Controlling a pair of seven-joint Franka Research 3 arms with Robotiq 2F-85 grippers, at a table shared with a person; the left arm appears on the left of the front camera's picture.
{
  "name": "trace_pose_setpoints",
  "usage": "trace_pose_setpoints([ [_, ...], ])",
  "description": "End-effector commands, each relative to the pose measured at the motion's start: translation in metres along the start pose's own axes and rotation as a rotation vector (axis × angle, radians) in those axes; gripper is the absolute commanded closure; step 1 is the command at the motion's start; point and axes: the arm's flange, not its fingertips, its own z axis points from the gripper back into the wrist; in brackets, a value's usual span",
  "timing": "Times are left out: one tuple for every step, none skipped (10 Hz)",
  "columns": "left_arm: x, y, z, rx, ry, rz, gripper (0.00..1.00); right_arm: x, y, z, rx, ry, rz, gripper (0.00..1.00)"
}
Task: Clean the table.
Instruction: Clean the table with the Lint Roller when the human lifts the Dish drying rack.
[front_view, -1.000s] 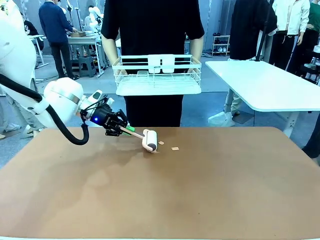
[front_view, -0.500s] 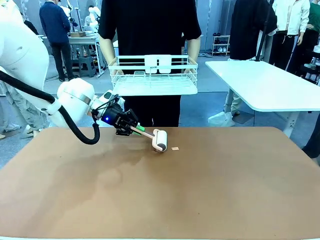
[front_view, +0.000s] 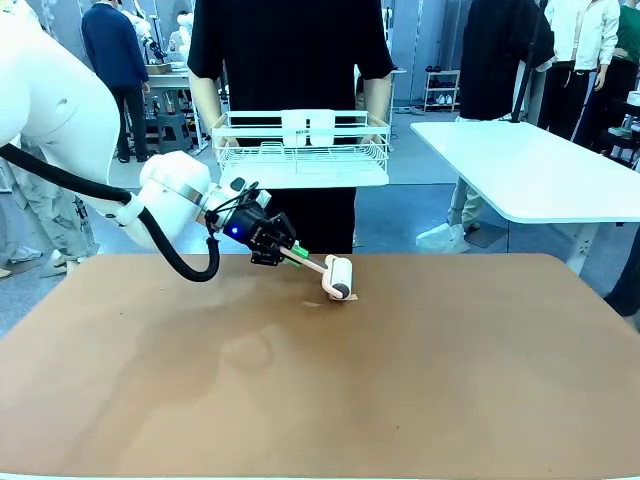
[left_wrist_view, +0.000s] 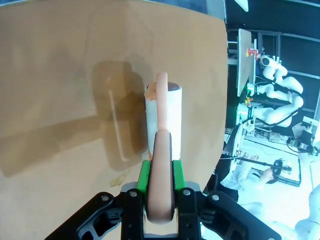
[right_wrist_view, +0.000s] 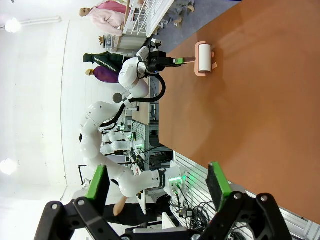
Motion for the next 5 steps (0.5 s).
trace_pose_setpoints([
  [0.007, -0.004, -0.017, -0.001, 0.034, 0.029, 0.92, -0.002, 0.002, 0.001, 0.013, 0.004, 0.011, 0.00],
  [0.005, -0.007, -0.026, 0.012, 0.057, 0.025, 0.92, -0.002, 0.002, 0.001, 0.013, 0.004, 0.011, 0.00],
  [0.003, -0.006, -0.036, 0.041, 0.063, 0.018, 0.92, -0.002, 0.002, 0.001, 0.013, 0.004, 0.011, 0.00],
  [0.002, -0.001, -0.035, 0.056, 0.065, 0.030, 0.92, -0.002, 0.002, 0.001, 0.013, 0.004, 0.011, 0.00],
  [0.002, 0.001, -0.039, 0.053, 0.045, 0.039, 0.92, -0.002, 0.002, 0.001, 0.013, 0.004, 0.011, 0.00],
])
